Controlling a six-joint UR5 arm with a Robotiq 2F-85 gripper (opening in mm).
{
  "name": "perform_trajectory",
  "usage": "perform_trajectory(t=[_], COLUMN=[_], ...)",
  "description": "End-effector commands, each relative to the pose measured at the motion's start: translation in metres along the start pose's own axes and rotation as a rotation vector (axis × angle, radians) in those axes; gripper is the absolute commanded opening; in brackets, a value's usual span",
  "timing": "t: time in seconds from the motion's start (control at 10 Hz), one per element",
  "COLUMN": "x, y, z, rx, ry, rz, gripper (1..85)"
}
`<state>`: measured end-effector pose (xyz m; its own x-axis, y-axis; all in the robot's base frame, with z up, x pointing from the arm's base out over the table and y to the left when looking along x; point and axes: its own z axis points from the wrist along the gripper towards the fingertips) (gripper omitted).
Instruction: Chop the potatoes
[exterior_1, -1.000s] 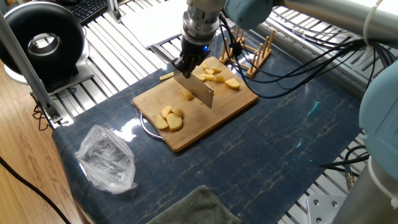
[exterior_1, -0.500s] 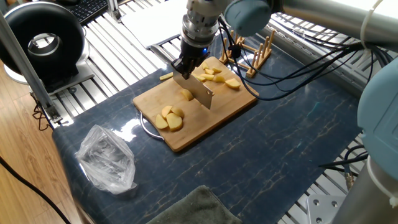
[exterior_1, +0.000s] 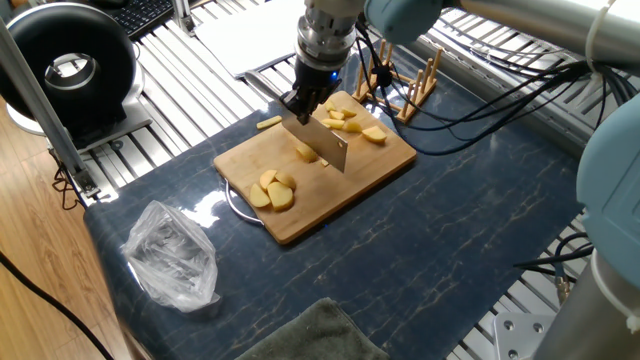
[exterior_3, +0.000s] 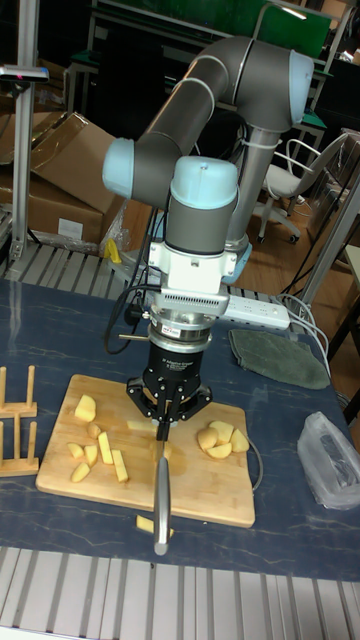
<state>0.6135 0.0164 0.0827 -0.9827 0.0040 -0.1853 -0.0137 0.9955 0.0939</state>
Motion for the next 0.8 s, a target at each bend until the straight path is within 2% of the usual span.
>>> perform_trajectory(t=[0.0,0.3,0.7], x=[0.0039,0.0043,0.0016], y=[0.0033,0.0033,0.0048], z=[-0.0096,-0.011,-0.0065], rx=[-0.009,-0.001,0.002], ry=[0.03,0.038,0.022], rz=[0.012,0.015,0.019], gripper=[1.0,1.0,1.0])
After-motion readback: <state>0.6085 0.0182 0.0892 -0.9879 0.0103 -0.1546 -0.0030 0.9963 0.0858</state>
